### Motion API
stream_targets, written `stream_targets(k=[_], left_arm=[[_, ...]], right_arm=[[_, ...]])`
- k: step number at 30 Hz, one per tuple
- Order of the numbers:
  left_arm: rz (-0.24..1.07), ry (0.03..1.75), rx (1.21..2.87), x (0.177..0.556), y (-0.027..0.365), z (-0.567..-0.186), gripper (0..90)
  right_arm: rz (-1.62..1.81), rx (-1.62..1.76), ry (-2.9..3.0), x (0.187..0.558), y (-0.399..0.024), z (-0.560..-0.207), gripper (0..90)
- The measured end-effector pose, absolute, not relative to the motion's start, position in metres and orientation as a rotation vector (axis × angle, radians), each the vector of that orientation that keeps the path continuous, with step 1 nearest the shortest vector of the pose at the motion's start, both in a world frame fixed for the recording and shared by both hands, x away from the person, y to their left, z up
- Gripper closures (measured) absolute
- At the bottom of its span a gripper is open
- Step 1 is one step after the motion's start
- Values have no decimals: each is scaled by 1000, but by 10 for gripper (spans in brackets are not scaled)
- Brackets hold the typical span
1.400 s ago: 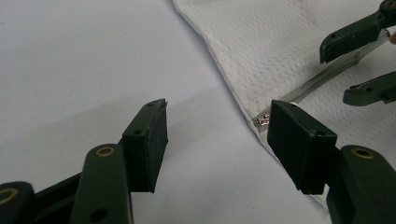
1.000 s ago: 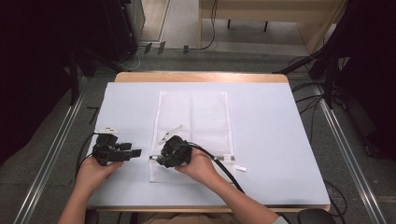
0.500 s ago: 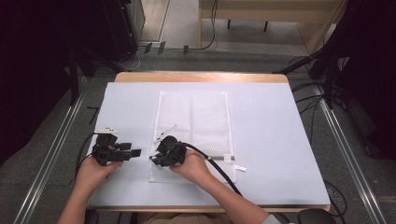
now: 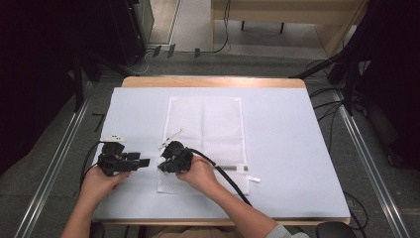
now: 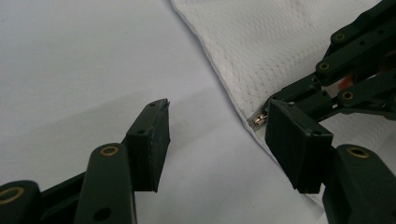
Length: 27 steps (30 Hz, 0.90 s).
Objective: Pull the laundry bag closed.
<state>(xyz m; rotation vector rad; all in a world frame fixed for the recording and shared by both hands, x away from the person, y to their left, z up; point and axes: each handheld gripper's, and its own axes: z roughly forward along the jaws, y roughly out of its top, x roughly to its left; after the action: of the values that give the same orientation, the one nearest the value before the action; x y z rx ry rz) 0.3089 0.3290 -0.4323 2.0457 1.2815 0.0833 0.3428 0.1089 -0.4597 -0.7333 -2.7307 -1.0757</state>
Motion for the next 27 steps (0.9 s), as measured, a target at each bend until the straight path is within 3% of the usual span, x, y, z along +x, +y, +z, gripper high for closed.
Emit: stream_targets(k=[27], left_arm=[[-70,1066,2189,309,297,-436,502]], right_arm=[[-1206,-653,-2747,347,95,-424,875]])
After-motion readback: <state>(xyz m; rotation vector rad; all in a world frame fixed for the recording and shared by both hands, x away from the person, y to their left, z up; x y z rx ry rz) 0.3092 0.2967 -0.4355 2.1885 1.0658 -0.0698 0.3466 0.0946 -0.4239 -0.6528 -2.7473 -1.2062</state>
